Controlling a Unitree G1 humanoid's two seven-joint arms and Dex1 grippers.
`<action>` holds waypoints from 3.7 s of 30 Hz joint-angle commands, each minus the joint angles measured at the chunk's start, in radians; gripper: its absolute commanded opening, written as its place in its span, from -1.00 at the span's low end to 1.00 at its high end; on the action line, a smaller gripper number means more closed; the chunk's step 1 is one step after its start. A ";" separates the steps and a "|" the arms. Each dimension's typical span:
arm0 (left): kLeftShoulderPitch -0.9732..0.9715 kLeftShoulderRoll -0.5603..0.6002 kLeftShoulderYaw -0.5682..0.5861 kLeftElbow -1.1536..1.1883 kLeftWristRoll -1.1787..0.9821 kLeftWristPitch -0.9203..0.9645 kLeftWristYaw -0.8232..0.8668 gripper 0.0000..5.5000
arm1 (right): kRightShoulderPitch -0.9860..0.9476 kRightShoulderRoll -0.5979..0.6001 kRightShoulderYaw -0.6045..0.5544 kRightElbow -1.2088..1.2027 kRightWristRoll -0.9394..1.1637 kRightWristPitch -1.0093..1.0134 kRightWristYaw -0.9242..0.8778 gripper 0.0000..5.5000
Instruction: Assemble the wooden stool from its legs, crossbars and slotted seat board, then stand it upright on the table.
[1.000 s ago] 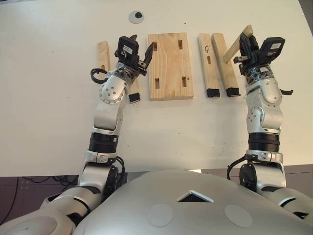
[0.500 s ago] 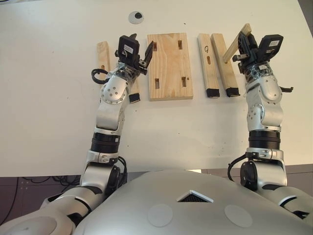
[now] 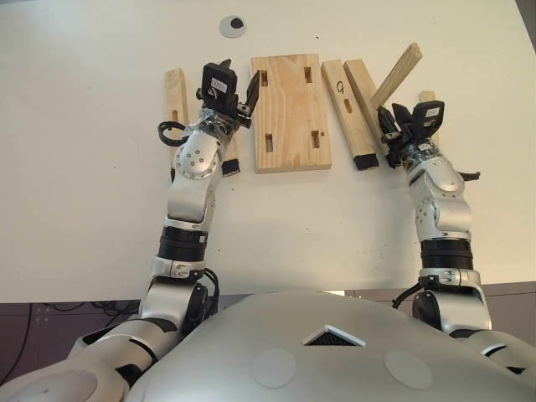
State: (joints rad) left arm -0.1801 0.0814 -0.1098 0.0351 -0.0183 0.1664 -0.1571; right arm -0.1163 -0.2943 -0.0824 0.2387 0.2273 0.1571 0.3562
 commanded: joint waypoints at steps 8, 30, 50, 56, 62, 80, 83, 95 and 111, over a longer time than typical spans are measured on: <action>-0.001 -0.010 0.015 0.028 0.010 -0.035 0.028 0.00 | -0.098 -0.152 0.046 -0.083 -0.038 0.297 0.115 -0.03; -0.022 -0.006 0.052 0.039 -0.014 -0.051 0.026 0.00 | -0.071 -0.158 0.084 -0.065 -0.092 0.465 0.118 -0.26; -0.314 0.061 0.353 -0.262 -1.134 0.476 -0.346 0.36 | -0.520 -0.198 -0.108 -0.372 0.642 0.737 0.565 -0.26; -0.315 0.056 0.340 -0.292 -1.240 0.511 -0.333 0.38 | -0.446 -0.229 -0.022 -0.457 0.646 0.760 0.629 -0.26; -0.289 0.064 0.343 -0.283 -1.265 0.515 -0.321 0.12 | -0.418 -0.222 -0.031 -0.453 0.655 0.762 0.627 -0.26; -0.311 0.235 0.421 -0.184 -1.080 0.407 -0.374 -0.23 | -0.319 -0.258 0.224 -0.284 0.213 0.480 0.466 0.33; -0.254 0.327 0.364 -0.167 -0.937 0.385 -0.471 -0.23 | -0.268 -0.251 0.279 -0.146 0.037 0.335 0.384 0.49; -0.115 0.305 0.217 -0.088 -0.670 0.224 -0.612 -0.23 | -0.382 -0.189 0.167 0.249 -0.143 0.180 0.118 0.72; -0.049 0.359 0.220 -0.179 -0.679 0.273 -0.660 -0.23 | -0.381 -0.176 0.156 0.279 -0.172 0.163 0.135 0.72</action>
State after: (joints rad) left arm -0.2492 0.4191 0.1211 -0.1542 -0.7270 0.4184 -0.8158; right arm -0.4811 -0.4802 0.0791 0.5130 0.0686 0.3255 0.4812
